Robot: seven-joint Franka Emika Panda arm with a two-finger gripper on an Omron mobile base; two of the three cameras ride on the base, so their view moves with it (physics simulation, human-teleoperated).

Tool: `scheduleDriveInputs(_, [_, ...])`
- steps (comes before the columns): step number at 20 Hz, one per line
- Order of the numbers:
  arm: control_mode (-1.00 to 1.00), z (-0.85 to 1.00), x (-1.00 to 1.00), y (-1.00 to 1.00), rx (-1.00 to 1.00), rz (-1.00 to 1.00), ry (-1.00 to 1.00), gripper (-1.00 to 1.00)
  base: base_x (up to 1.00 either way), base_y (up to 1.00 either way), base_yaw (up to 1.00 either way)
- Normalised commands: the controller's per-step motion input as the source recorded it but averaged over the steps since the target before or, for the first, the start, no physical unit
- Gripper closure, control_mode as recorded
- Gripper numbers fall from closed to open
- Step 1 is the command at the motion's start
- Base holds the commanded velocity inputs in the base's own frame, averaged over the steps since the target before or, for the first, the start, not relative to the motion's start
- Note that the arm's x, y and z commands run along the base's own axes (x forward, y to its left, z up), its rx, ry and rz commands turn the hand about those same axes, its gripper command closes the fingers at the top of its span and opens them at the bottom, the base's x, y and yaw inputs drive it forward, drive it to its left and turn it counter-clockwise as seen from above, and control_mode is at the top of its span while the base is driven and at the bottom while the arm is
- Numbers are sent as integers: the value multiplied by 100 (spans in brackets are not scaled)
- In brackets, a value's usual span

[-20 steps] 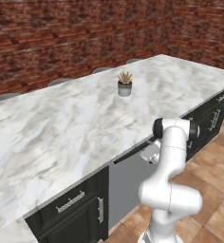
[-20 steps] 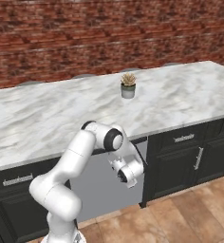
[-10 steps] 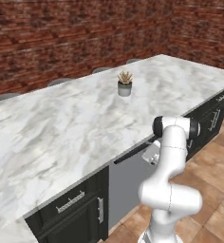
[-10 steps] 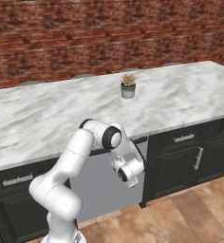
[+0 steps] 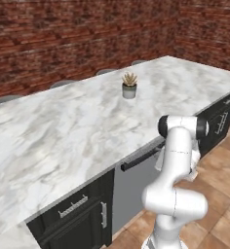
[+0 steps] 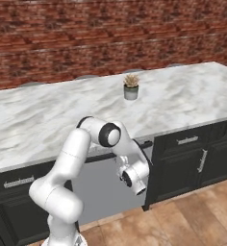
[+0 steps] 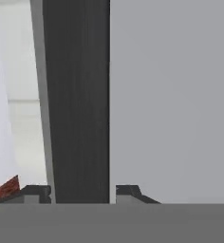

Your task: Open the dishwasher door and pull out the top rack.

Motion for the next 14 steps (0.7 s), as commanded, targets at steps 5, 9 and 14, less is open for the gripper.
scheduleDriveInputs(5, [-100, -83, -59, -100, -12, -5, 34, 100, 0, 0, 0])
scheduleDriveInputs(9, [-100, -96, -64, -100, -12, -5, 35, 100, 0, 0, 0])
scheduleDriveInputs(14, [-100, -100, -55, -100, -17, -5, 40, 100, 0, 0, 0])
